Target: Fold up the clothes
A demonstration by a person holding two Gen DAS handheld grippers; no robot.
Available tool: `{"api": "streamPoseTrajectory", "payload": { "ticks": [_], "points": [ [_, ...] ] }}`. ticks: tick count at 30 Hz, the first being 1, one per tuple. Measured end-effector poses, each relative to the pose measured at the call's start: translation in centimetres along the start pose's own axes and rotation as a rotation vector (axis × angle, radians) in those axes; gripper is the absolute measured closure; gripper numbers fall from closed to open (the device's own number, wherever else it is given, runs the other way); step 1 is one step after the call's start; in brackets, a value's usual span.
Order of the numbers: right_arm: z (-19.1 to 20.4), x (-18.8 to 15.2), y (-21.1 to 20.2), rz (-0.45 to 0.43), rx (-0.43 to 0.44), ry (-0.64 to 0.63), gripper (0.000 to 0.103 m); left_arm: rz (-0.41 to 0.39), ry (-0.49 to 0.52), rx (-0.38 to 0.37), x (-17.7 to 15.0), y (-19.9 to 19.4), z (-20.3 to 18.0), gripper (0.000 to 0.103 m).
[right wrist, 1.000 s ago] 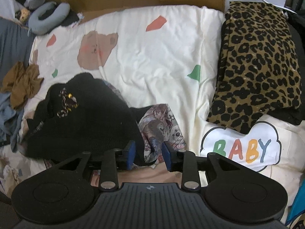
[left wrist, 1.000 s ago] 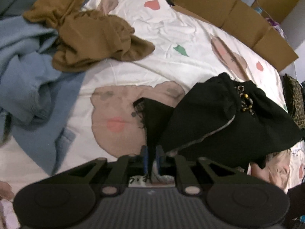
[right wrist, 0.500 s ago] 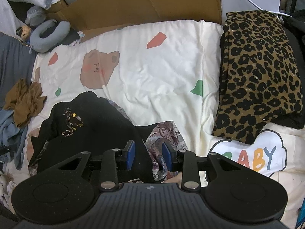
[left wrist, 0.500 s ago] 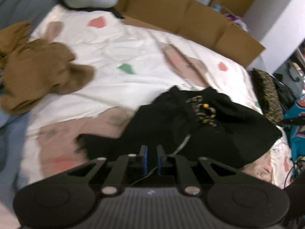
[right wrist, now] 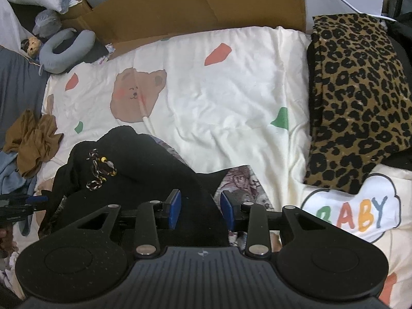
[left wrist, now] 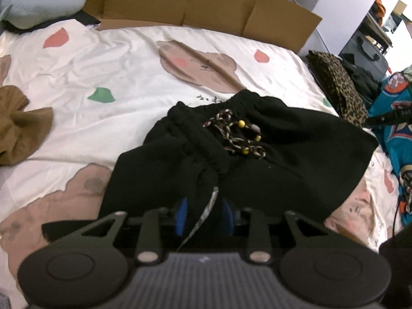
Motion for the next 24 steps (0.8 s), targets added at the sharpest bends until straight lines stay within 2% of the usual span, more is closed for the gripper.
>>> {"api": "streamPoseTrajectory", "payload": {
  "ticks": [4,8,12,14,17,18,19,24],
  "points": [
    [0.8,0.3,1.2,0.007,0.012,-0.013,0.062,0.001,0.003,-0.031,0.3,1.4,-0.5,0.052],
    [1.5,1.2,2.4,0.005,0.020,-0.045,0.061,0.015,0.015,-0.036,0.5,3.0,-0.7,0.052],
    [2.0,2.6,3.7,-0.002,0.030,-0.062,0.061,0.030,0.042,0.017,0.3,4.3,-0.3,0.062],
    [2.2,3.4,4.4,-0.004,0.037,-0.074,0.061,0.029,0.029,0.010,0.3,4.4,0.1,0.063],
    [2.6,4.6,5.4,-0.007,0.051,-0.090,0.061,0.047,0.032,0.012,0.1,4.7,0.5,0.070],
    [2.7,4.9,5.8,-0.006,0.056,-0.093,0.061,0.055,0.039,0.016,0.0,4.9,0.6,0.075],
    [2.8,5.2,6.3,-0.004,0.060,-0.096,0.061,0.061,0.041,0.011,0.0,4.8,0.6,0.088],
    [3.4,6.7,8.7,0.008,0.074,-0.118,0.061,0.052,0.029,0.006,0.8,3.5,1.1,0.095]
  ]
}}
Point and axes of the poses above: each gripper's, at about its wrist camera, not at the fingertips, and y roughly the way its jaws point, z to its left, x to its top, the point moved 7 cm from there along y, roughly the way its jaws point, and after that the axes turned 12 degrees about -y, right-handed, at the moved point
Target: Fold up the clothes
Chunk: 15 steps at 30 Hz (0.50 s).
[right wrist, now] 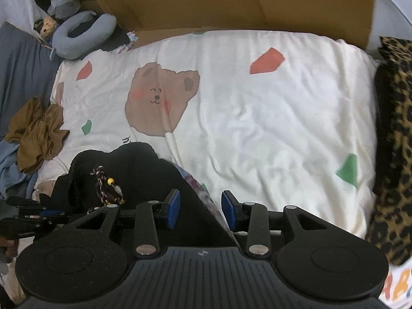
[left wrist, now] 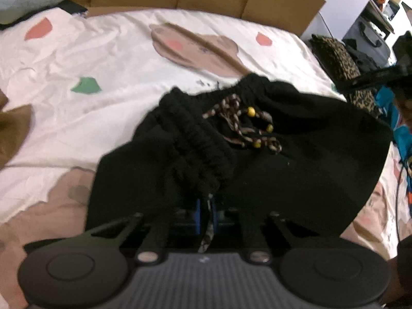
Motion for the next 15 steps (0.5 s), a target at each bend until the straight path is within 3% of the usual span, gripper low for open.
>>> {"api": "streamPoseTrajectory", "payload": {
  "ticks": [15],
  "points": [
    [2.1,4.1,7.3,0.029,0.001,-0.117,0.061,-0.122,-0.146,0.019,4.5,-7.7,5.5,0.099]
  ]
}}
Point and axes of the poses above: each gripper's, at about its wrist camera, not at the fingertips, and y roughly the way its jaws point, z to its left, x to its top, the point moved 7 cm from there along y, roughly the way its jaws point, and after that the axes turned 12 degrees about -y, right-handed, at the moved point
